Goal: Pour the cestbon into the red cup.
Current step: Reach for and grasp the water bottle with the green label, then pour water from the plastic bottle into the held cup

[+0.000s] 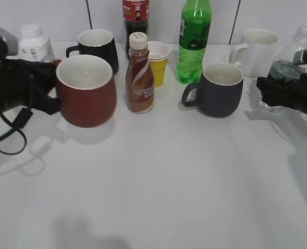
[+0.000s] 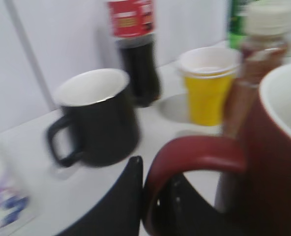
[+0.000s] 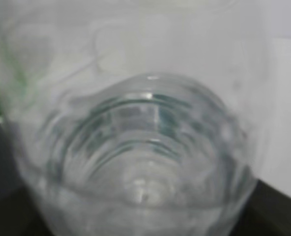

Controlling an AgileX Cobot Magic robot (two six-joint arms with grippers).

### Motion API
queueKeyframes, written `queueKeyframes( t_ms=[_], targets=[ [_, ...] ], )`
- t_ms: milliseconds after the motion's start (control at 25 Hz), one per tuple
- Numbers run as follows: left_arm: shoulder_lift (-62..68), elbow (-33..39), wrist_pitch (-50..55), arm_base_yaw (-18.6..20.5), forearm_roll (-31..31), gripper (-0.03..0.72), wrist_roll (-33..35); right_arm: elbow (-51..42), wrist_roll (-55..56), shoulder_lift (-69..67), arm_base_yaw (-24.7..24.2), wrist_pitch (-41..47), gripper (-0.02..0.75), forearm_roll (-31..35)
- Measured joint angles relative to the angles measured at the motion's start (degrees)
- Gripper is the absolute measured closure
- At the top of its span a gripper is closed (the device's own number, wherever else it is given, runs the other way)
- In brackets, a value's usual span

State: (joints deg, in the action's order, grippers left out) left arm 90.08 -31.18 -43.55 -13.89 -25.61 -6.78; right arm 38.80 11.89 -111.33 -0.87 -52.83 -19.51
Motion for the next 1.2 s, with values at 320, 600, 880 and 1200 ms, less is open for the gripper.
queueKeyframes(
  t_ms=[320,600,880,1200],
  targets=[
    [-0.2,0.0,0.3,-8.8,-1.3,0.627,0.0,0.3,-0.1,-0.3,0.0,-0.9,0.269,0.0],
    [-0.2,0.0,-0.7,-12.8,-5.0,0.627,0.0,-3.3,-3.8,3.2,0.0,-1.7,0.269,0.2],
    [0.1,0.0,-5.4,-13.7,-8.0,0.627,0.0,-6.3,-6.4,6.9,0.0,-5.7,0.269,-9.1],
    [4.3,-3.4,-3.1,-17.0,-12.6,0.627,0.0,-8.4,-6.8,9.3,0.0,-8.0,0.269,-21.7]
  ],
)
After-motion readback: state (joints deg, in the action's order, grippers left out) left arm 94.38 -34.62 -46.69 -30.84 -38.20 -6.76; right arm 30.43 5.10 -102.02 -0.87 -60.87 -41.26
